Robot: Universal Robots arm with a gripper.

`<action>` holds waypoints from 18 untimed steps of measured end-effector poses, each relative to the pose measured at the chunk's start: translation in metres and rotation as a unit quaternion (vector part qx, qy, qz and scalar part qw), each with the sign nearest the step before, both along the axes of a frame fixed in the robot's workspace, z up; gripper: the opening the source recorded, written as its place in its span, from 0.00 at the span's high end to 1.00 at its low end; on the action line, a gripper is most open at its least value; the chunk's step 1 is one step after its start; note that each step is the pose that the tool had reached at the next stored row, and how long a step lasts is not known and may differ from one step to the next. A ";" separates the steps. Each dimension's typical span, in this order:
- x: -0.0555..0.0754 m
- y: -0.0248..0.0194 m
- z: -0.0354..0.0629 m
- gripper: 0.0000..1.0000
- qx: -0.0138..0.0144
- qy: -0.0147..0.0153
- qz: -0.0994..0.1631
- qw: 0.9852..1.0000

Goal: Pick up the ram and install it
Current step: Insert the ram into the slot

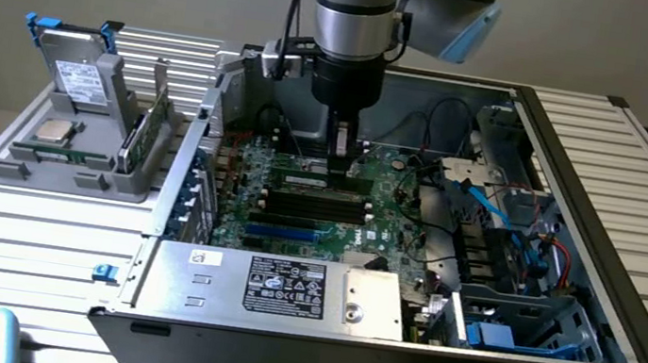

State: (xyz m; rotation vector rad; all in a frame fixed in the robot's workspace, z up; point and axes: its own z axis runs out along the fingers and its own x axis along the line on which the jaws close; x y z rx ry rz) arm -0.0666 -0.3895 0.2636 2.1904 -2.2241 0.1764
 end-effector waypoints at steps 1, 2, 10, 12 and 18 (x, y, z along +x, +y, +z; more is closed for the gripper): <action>0.000 0.0000 0.0001 0.86 0.000 0.000 0.000 1.000; 0.000 0.0000 0.0001 0.86 0.000 0.000 0.000 1.000; 0.000 -0.0035 -0.0066 0.86 0.004 0.000 0.000 1.000; 0.000 -0.0039 -0.0102 0.86 0.004 0.000 0.000 1.000; -0.001 -0.0040 -0.0198 0.86 0.004 0.000 0.003 1.000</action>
